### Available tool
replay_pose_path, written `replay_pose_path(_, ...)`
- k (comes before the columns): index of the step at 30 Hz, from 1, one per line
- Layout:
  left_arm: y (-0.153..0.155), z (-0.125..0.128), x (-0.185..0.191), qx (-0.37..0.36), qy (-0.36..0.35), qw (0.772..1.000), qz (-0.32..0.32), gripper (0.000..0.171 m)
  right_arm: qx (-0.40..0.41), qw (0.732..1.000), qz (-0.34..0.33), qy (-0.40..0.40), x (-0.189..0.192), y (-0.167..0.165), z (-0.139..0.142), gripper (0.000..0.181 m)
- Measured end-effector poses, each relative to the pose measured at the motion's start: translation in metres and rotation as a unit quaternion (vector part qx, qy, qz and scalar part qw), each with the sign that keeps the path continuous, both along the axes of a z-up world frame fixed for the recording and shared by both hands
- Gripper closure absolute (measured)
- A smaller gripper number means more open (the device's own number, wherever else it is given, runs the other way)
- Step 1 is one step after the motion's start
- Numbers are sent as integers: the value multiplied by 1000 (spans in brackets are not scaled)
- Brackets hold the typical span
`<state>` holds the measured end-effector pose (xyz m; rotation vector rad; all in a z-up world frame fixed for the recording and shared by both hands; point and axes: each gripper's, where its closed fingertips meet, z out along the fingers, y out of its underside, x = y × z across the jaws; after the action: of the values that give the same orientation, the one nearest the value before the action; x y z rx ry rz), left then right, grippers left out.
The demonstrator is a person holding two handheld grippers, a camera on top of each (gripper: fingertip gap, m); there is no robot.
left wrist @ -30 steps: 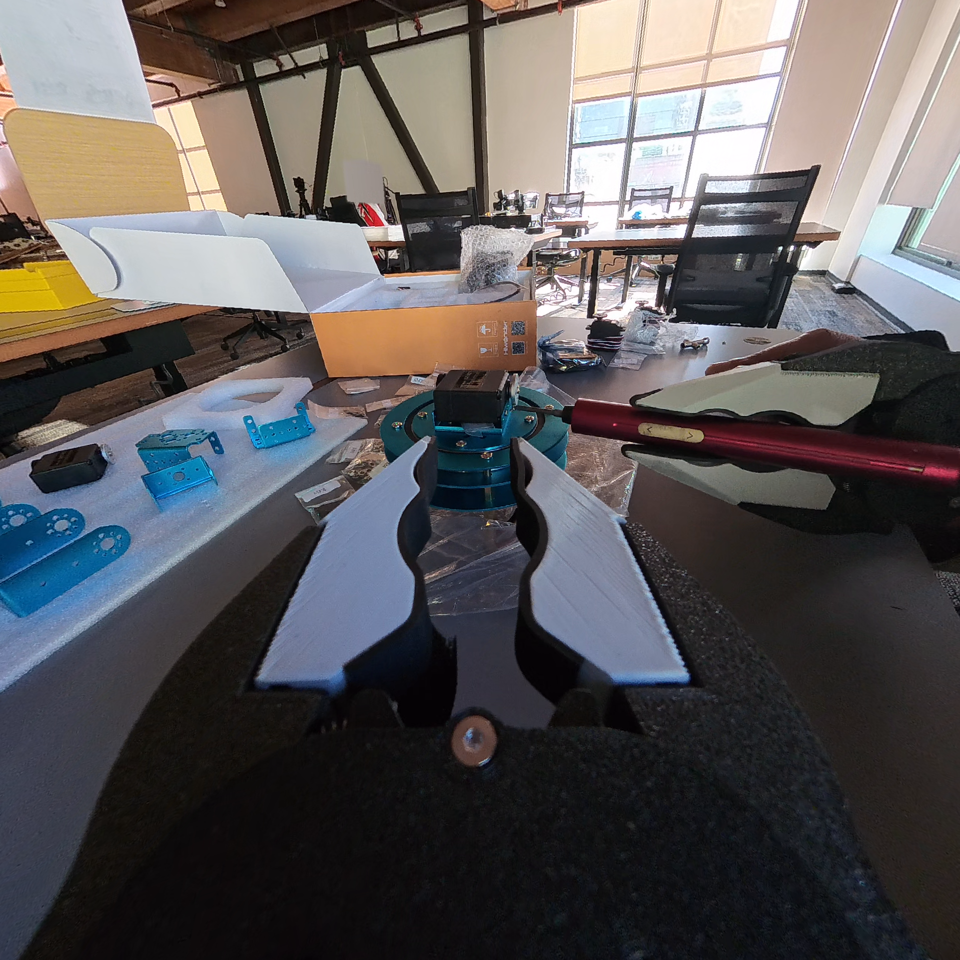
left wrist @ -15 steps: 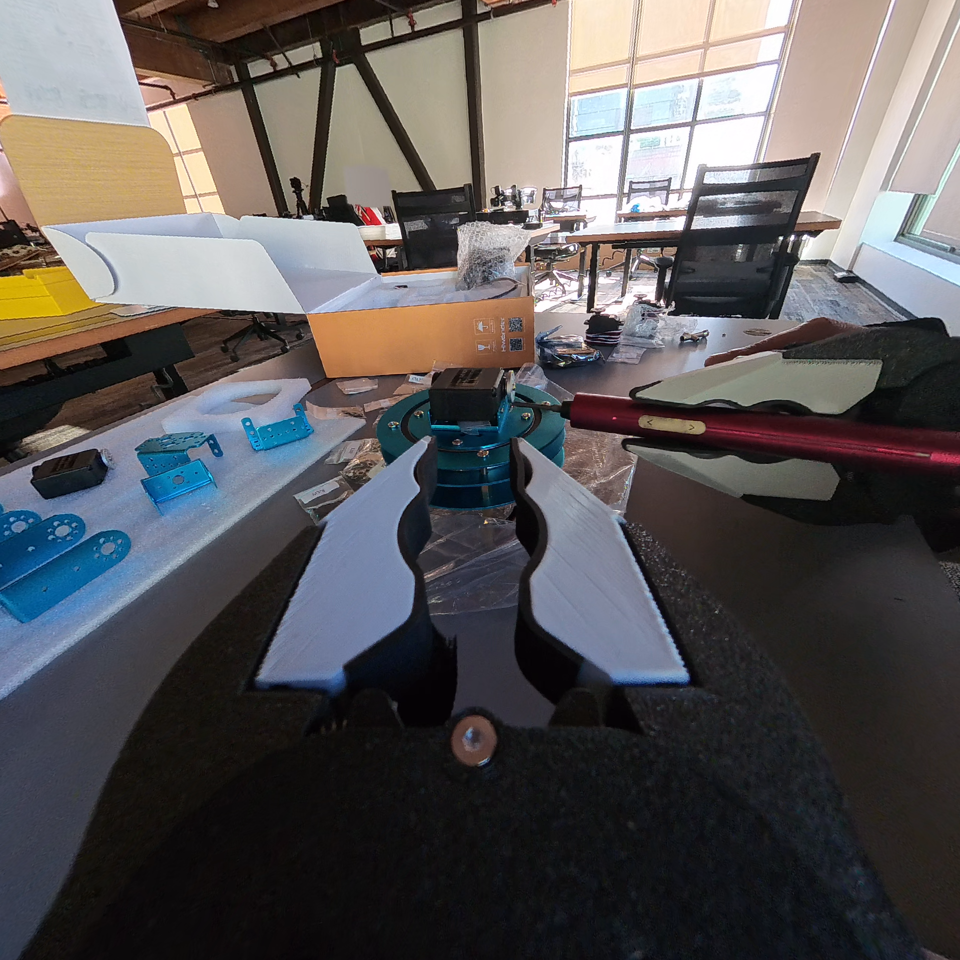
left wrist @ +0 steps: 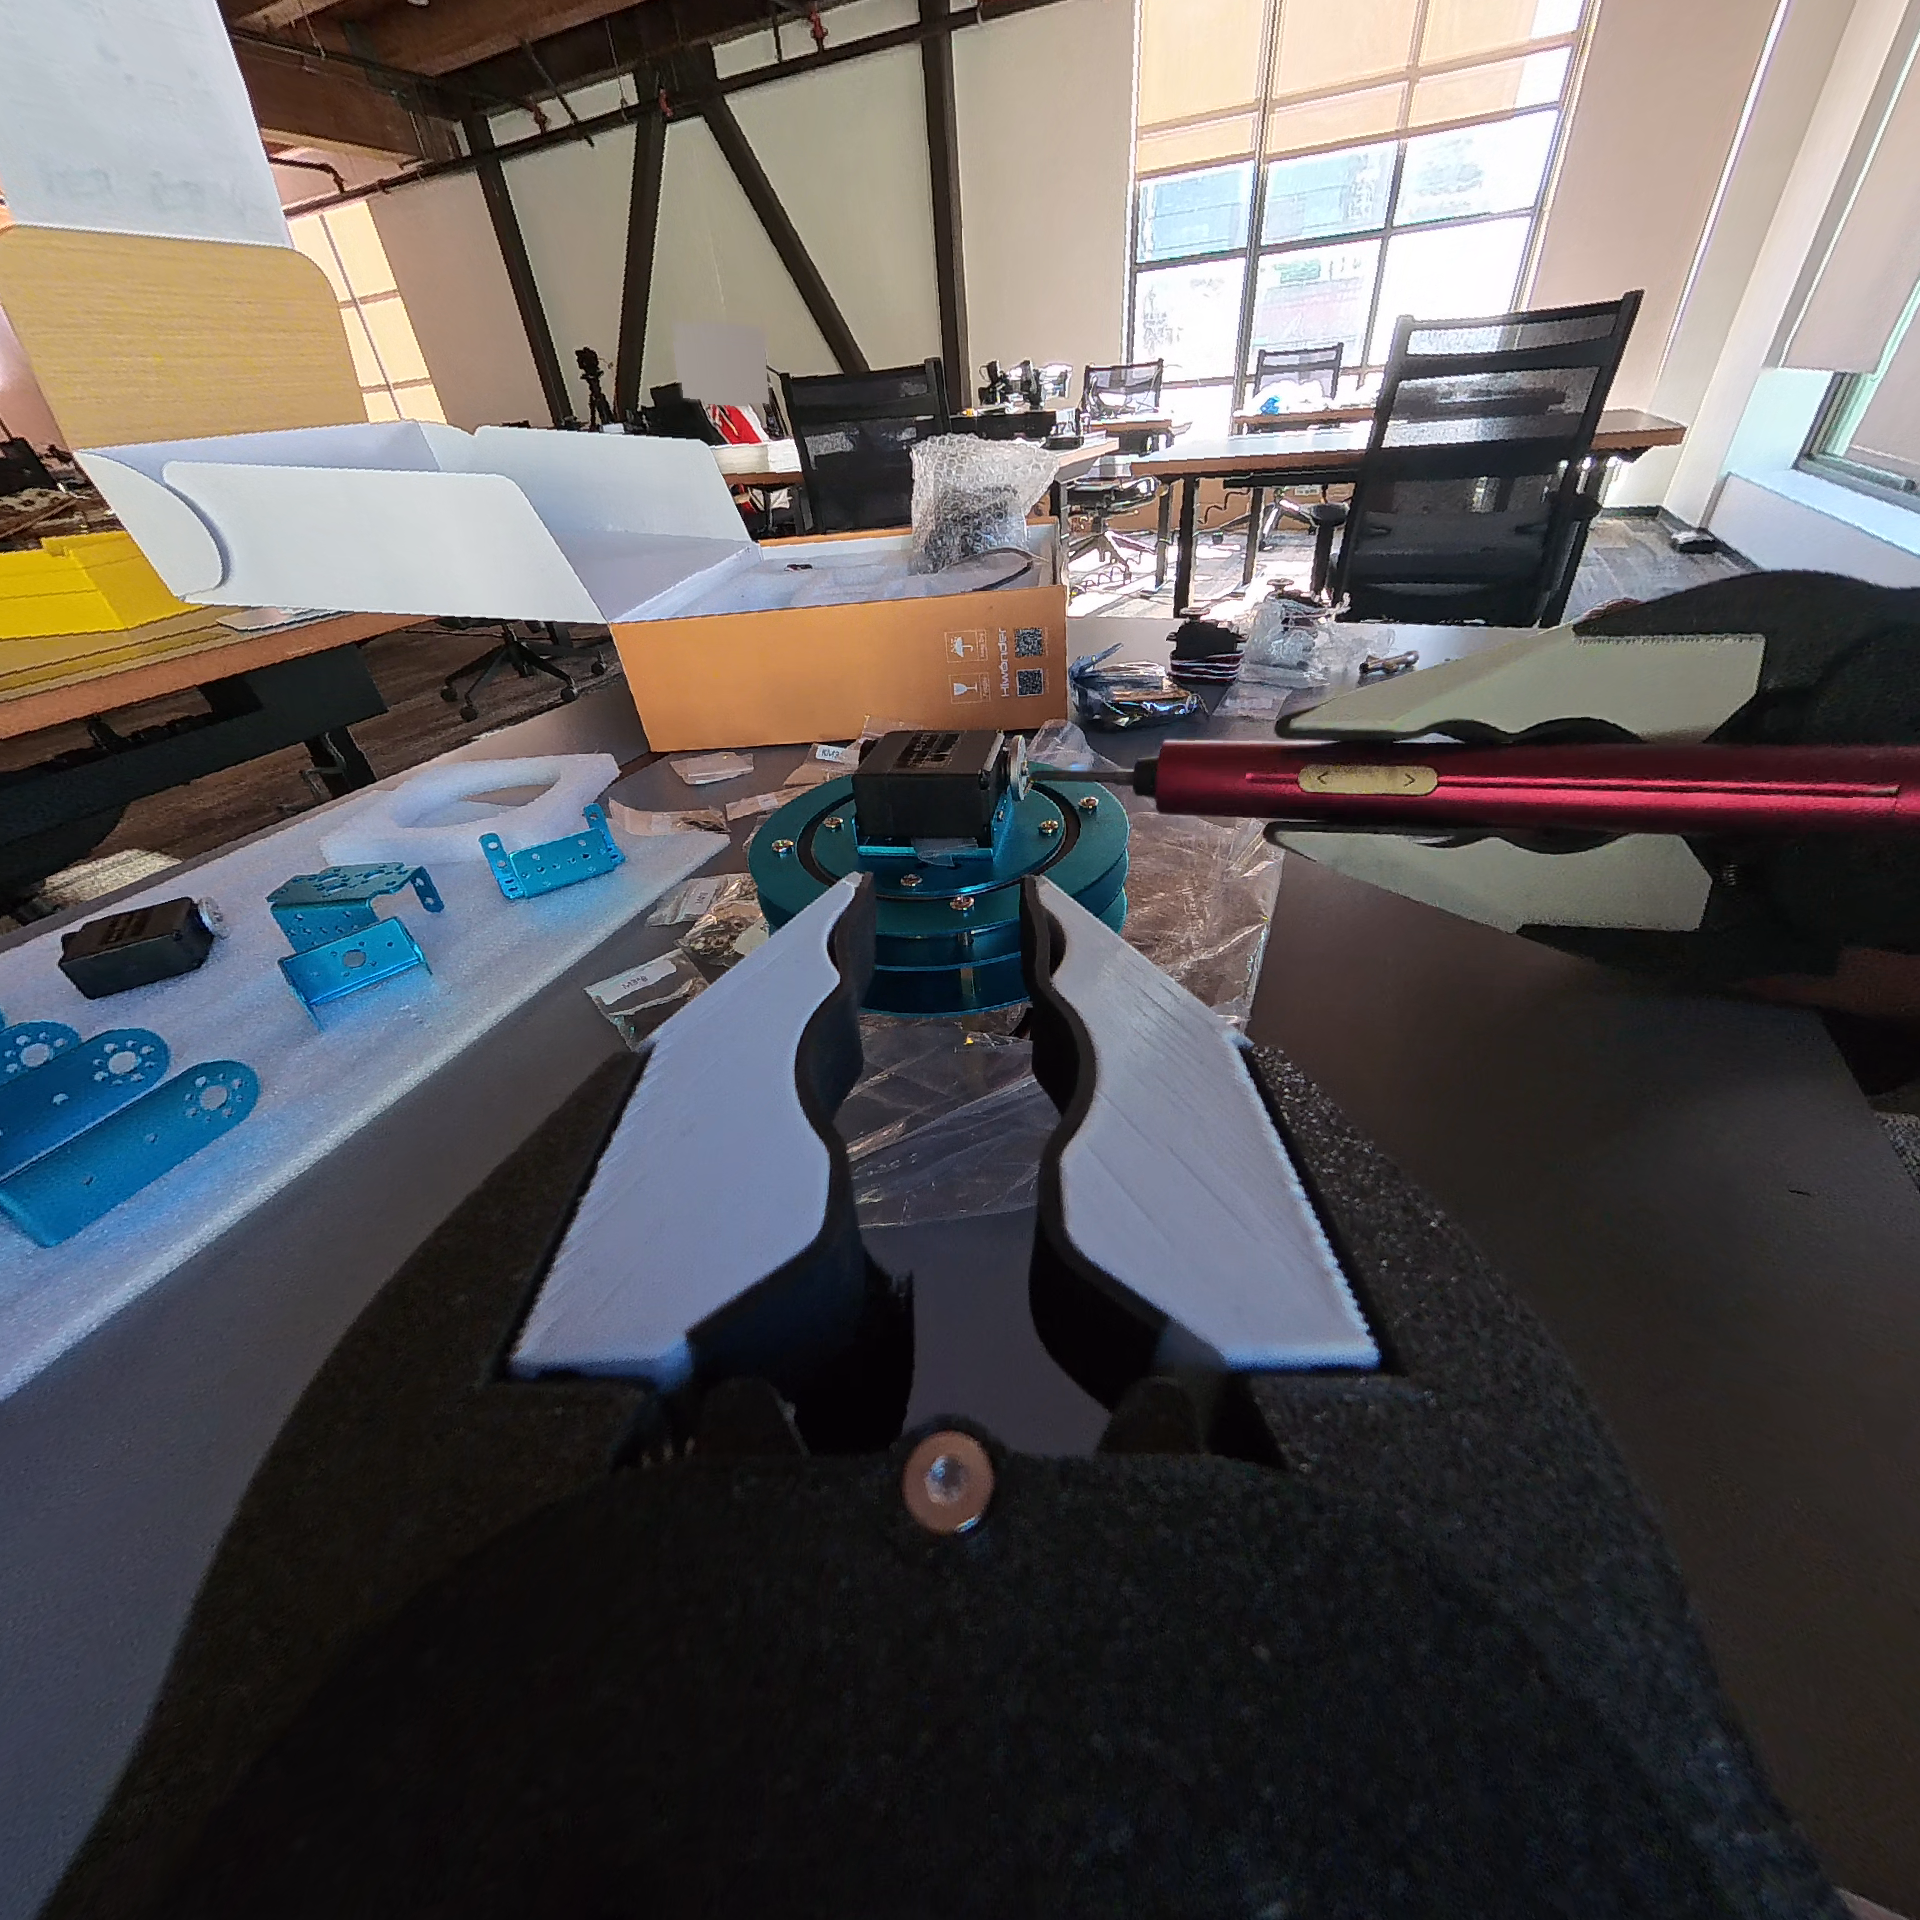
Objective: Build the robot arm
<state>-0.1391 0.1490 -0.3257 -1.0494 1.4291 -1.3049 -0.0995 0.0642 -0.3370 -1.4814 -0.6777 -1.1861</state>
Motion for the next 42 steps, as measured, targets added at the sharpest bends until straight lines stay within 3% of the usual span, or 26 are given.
replay_pose_path(29,-1,-3,2,6,8,1000,2,145,38,995,16,91,12,-13,15,162)
replay_pose_path(42,9,-4,5,-28,18,999,13,145,0,995,38,97,3,-7,1,161)
